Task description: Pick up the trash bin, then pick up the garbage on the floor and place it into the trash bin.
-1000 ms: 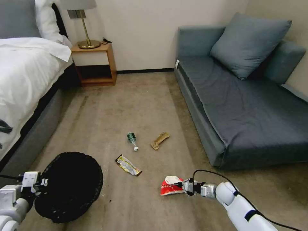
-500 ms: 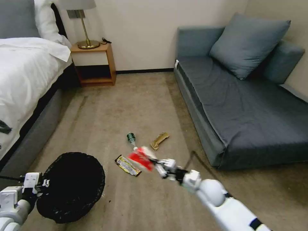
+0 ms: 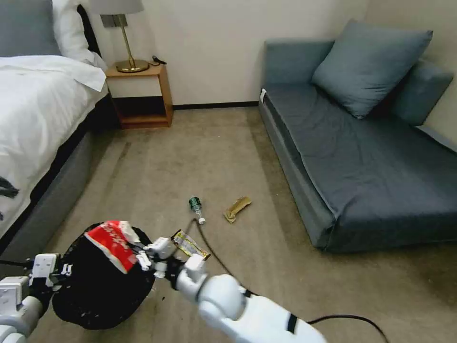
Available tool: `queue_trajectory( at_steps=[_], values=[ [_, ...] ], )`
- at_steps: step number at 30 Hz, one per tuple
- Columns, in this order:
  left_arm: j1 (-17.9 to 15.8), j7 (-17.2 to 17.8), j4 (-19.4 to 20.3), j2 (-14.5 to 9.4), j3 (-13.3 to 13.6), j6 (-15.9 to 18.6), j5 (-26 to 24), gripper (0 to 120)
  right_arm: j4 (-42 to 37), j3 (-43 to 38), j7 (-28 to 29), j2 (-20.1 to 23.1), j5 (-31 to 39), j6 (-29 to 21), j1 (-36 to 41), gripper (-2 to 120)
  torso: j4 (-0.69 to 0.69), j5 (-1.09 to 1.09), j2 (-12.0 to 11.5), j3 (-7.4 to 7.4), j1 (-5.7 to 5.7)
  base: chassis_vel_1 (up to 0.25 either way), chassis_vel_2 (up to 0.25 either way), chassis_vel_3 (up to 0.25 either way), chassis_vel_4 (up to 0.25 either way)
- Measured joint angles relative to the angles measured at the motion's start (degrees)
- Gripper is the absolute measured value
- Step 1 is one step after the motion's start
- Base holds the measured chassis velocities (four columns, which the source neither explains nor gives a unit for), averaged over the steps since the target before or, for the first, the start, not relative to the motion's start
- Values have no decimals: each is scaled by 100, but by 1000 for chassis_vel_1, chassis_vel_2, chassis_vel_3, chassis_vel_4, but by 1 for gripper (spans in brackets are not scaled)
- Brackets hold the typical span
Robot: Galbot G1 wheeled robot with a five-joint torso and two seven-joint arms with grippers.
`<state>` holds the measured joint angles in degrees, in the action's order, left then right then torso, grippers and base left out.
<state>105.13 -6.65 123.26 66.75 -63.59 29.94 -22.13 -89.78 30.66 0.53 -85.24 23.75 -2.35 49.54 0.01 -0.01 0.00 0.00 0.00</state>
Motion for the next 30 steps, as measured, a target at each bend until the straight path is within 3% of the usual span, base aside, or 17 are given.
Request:
queue_trajectory(
  at_steps=[3,10,16,18,26,30],
  values=[
    [-5,-2,24,1,6,6,-1,5,161,7,87,-137,-20,-52,-17,5,-1,0,0,0,0,0,0,0,0],
    [-71,-8,27,-32,47,40,-1,5,274,8,27,-118,-399,-3,59,32,-2,0,0,0,0,0,0,0,0],
    [-86,-9,7,-42,69,44,-3,5,42,-103,3,-32,-528,15,183,56,-1,1,0,0,0,0,0,0,0],
    [-94,-9,-21,-45,61,44,-5,5,-44,-168,3,7,-549,15,222,59,-2,1,0,0,0,0,0,0,0],
    [-206,-9,-302,-80,-96,44,-135,5,-634,-1054,-82,675,-1022,179,779,91,-2,2,0,0,0,0,0,0,0],
    [-224,-14,-396,-103,-151,43,-161,5,-584,-1298,-141,882,-1254,274,899,98,-3,3,0,0,0,0,0,0,0]
  ],
)
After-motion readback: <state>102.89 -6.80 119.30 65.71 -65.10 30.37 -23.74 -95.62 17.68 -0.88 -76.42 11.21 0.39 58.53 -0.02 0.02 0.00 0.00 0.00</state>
